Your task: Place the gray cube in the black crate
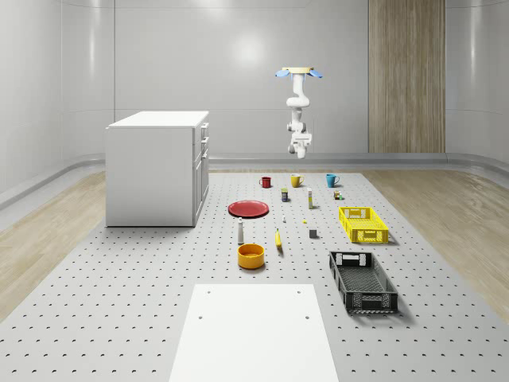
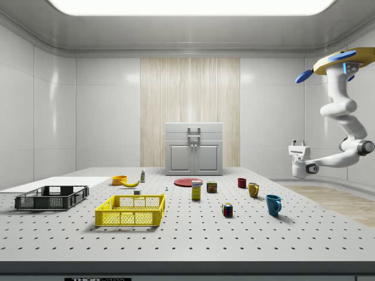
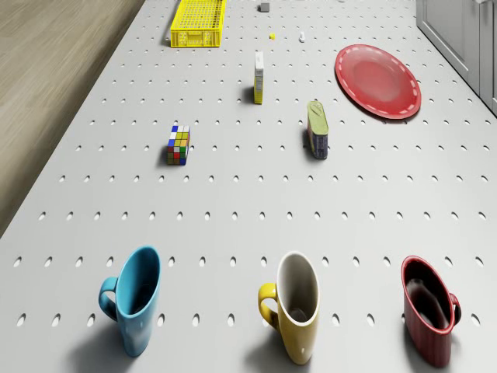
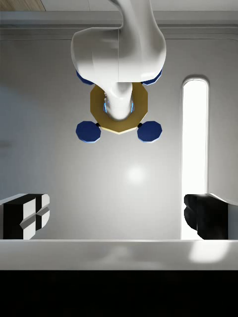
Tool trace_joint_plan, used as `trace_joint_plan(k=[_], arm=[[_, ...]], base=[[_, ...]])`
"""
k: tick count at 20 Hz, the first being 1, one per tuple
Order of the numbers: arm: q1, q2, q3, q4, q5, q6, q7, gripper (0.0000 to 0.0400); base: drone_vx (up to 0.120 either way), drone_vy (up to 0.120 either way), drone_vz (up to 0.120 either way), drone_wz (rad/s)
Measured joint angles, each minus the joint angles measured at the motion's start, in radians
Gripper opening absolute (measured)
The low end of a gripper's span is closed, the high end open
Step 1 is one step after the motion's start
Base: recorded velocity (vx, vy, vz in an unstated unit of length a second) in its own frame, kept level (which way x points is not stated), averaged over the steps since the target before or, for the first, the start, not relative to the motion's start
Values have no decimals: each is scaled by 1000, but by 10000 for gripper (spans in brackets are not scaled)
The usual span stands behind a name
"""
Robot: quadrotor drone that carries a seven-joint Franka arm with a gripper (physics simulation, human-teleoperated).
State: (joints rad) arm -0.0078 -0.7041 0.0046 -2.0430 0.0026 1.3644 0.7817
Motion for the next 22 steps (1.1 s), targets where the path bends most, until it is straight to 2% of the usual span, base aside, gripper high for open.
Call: trace_joint_plan(k=[11, 15, 22], arm=[[-1, -5, 2, -5, -2, 8, 0, 400], [-2, -7, 4, -7, -4, 11, 0, 400], [-5, -11, 12, -10, -16, 16, 1, 400]], base=[[120, 0, 0, 0], [120, -100, 0, 0], [120, 0, 0, 0]])
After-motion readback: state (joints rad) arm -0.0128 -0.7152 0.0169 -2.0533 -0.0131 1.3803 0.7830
